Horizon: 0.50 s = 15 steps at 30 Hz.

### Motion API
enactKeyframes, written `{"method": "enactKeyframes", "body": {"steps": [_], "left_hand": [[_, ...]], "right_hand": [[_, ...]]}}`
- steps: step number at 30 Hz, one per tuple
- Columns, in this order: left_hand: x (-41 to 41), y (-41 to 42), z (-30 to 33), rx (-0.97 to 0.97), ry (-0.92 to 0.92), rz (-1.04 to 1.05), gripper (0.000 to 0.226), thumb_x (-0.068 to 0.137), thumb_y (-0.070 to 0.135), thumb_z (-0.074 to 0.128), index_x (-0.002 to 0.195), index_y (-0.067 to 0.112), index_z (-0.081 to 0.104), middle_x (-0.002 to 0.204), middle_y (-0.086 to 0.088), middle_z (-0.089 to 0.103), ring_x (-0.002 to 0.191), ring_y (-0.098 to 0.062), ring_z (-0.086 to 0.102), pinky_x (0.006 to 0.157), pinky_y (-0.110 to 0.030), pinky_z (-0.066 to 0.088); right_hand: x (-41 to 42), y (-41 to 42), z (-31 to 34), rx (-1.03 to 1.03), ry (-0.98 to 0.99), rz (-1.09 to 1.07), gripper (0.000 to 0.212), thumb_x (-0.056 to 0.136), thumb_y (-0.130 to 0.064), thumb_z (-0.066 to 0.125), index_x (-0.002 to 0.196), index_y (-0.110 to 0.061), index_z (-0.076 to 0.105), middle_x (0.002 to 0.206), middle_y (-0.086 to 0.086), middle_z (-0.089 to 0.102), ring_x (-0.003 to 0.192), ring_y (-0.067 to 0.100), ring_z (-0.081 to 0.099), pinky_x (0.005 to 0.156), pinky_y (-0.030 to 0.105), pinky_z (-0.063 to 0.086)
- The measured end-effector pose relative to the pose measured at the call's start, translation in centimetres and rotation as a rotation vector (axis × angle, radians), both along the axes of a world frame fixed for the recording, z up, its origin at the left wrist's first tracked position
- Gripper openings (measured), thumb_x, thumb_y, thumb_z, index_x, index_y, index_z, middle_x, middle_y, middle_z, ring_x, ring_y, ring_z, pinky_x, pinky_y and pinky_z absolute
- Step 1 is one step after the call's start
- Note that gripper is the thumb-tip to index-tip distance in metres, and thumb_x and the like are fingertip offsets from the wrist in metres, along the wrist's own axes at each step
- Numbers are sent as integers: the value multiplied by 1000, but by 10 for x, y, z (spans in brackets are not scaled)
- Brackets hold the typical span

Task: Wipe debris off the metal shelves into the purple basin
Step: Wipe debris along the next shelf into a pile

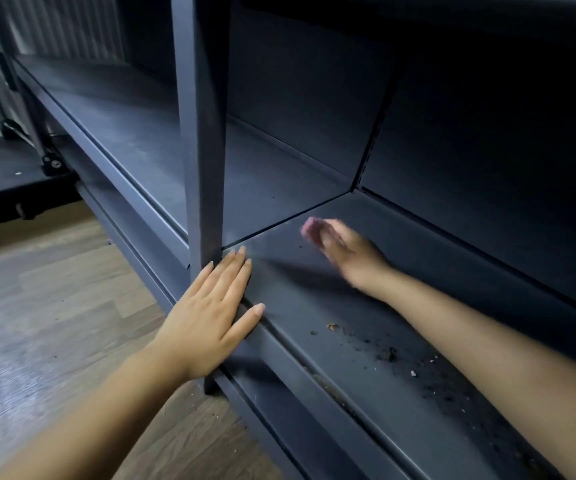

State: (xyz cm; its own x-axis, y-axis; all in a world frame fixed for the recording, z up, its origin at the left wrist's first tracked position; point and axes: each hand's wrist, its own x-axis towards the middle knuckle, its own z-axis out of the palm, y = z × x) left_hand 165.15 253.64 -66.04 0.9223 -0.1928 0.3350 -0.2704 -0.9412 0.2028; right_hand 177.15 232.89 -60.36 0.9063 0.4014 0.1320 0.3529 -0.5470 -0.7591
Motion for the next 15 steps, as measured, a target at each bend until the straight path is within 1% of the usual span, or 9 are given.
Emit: {"method": "enactKeyframes", "body": {"steps": [1, 2, 3, 5, 6, 8, 11, 13, 15], "left_hand": [[-2, 4, -4, -32, 6, 13, 73, 100, 58, 4, 145, 3, 21, 154, -11, 22, 144, -16, 17, 114, -25, 1], [-4, 7, -9, -68, 4, 24, 75, 96, 63, -1, 146, 9, 12, 156, -6, 10, 145, -8, 4, 115, -22, -5], [-4, 10, -14, -103, 15, 32, 77, 91, 68, -7, 146, 15, 4, 156, 0, -1, 143, -1, -9, 114, -20, -10], [-2, 11, -20, -161, 33, 25, 81, 85, 73, -14, 145, 19, -3, 153, 8, -14, 138, 7, -22, 113, -18, -15], [-1, 10, -20, -171, 34, 24, 81, 83, 73, -16, 144, 20, -6, 151, 11, -18, 136, 8, -26, 112, -17, -16], [0, 10, -22, -163, 58, 25, 81, 79, 75, -20, 141, 23, -11, 147, 14, -24, 133, 10, -30, 111, -17, -18], [0, 11, -22, -187, 63, 13, 78, 81, 75, -17, 140, 24, -12, 146, 15, -24, 133, 11, -29, 112, -17, -18], [0, 11, -22, -188, 67, 6, 76, 83, 74, -15, 140, 25, -11, 146, 14, -23, 134, 11, -28, 112, -17, -17], [0, 11, -22, -197, 67, -2, 77, 83, 73, -14, 141, 23, -10, 147, 14, -22, 134, 11, -28, 112, -18, -16]], "right_hand": [[14, 5, -2, 58, -11, -29, 19, 99, -39, 40, 102, -39, 59, 109, -20, 66, 109, 3, 59, 107, 33, 40], [27, 11, -3, 79, -14, -36, 21, 101, -28, 38, 109, -32, 57, 115, -13, 65, 112, 4, 57, 110, 32, 37], [37, 18, -4, 51, -4, -43, 24, 102, -23, 37, 117, -24, 56, 121, -6, 63, 114, 6, 56, 111, 32, 35], [54, 32, -10, -65, 13, -35, 32, 101, -28, 38, 126, -16, 54, 125, 1, 61, 119, 15, 55, 109, 35, 36], [56, 39, -11, -100, 15, -19, 35, 99, -32, 40, 128, -17, 54, 126, 0, 61, 120, 16, 54, 110, 36, 35], [39, 49, -9, -130, 11, 66, 37, 94, -36, 45, 128, -25, 55, 130, -7, 58, 124, 9, 50, 114, 35, 28], [-8, 40, 2, -218, -59, 283, 32, 97, -17, 48, 127, -20, 56, 133, -12, 50, 125, -1, 41, 113, 21, 21], [-38, 25, 3, -234, -104, 449, 29, 97, -13, 49, 122, -22, 61, 136, -21, 40, 131, -9, 31, 113, 14, 17], [-52, 12, -1, -238, -150, 548, 28, 95, -15, 51, 118, -24, 64, 139, -22, 38, 134, -10, 28, 114, 13, 17]]}}
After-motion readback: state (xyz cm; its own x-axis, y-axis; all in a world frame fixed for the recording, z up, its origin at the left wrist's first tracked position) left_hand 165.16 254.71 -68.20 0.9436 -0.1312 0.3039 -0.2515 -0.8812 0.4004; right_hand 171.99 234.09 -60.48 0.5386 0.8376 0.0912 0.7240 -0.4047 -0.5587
